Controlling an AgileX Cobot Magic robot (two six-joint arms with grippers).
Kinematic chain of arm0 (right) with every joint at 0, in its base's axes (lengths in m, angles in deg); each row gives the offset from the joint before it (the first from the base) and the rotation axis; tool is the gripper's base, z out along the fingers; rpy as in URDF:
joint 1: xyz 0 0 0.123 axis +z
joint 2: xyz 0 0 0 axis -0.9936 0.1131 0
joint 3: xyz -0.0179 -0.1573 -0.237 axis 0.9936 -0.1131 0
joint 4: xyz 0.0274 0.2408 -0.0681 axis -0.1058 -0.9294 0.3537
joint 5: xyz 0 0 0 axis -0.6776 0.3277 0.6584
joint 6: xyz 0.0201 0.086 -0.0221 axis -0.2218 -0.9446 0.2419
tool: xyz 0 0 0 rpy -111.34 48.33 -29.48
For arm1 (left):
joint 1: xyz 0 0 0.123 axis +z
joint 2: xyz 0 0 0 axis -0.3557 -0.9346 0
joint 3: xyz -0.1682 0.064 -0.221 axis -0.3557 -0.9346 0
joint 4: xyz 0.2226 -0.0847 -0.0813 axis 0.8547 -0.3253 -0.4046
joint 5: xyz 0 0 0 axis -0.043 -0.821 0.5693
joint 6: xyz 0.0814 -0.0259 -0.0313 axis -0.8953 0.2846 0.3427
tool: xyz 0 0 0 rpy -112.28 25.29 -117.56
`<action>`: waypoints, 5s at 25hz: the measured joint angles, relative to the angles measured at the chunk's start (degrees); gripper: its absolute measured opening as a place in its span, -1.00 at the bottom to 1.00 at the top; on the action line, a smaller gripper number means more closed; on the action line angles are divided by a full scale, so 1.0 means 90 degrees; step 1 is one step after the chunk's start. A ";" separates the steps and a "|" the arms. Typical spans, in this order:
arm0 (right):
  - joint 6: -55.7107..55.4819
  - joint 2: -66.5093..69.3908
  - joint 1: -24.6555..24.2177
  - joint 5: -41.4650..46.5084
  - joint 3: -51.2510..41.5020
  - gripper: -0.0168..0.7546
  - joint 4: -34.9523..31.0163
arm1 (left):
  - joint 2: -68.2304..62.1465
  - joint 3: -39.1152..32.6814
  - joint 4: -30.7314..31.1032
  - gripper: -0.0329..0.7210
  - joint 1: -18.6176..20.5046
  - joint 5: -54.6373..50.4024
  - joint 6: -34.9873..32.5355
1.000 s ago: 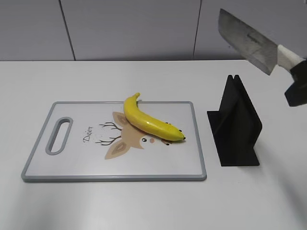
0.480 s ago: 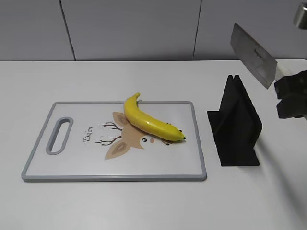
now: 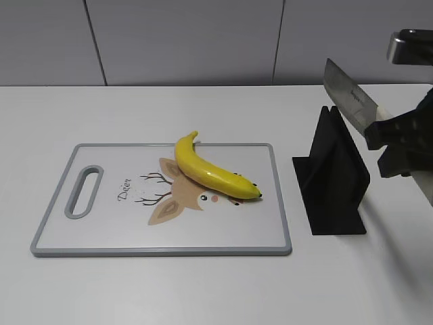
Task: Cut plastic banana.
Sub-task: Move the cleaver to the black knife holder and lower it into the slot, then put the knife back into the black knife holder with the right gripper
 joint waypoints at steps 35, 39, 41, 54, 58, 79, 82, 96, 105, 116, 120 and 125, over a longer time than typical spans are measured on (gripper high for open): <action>-0.0086 0.0889 0.0000 -0.0210 0.0000 -0.01 -0.0147 | 0.0610 -0.0365 -0.0012 0.61 0.0000 -0.0050 -0.0072; -0.0093 0.0889 0.0000 -0.0210 0.0000 0.23 -0.0170 | 0.0610 -0.0365 -0.0012 0.61 0.0000 -0.0050 -0.0072; -0.0008 0.0889 0.0000 -0.0210 0.0019 0.26 -0.0218 | 0.0610 -0.0365 -0.0012 0.61 0.0000 -0.0050 -0.0072; 0.2084 0.0211 0.0000 0.1920 0.0791 0.56 -0.0856 | 0.0610 -0.0365 0.0002 0.61 0.0000 -0.0050 -0.0072; 0.2467 -0.0781 0.0000 0.1954 0.0791 0.56 -0.0871 | 0.0610 -0.0365 0.0002 0.61 0.0000 -0.0050 -0.0072; 0.3246 -0.4563 0.0000 0.1390 -0.1566 0.56 -0.0755 | 0.0610 -0.0365 0.0002 0.61 0.2375 -0.0045 -0.0072; 0.3252 -0.5146 0.0000 0.1268 -0.2056 0.56 -0.0755 | 0.0610 -0.0365 0.0002 0.61 0.2388 -0.0045 -0.0072; 0.3255 -0.7703 0.0000 0.1445 -0.2381 0.57 -0.0657 | 0.0610 -0.0365 0.0002 0.61 0.2398 -0.0045 -0.0072; 0.3249 -0.8363 0.0000 0.1478 -0.2381 0.57 -0.0595 | 0.0616 -0.0365 0.0002 0.61 0.2398 -0.0030 -0.0072; 0.3249 -0.8363 -0.1011 0.1478 -0.2387 0.57 -0.0588 | 0.0616 -0.0365 0.0002 0.61 0.2398 -0.0030 -0.0072; 0.3249 -0.8363 -0.1783 0.1478 -0.2387 0.57 -0.0582 | 0.0616 -0.0365 0.0002 0.61 0.2398 -0.0030 -0.0072; 0.3249 -0.8363 -0.2267 0.1478 -0.2387 0.57 -0.0582 | 0.0616 -0.0365 0.0002 0.61 0.2398 -0.0030 -0.0072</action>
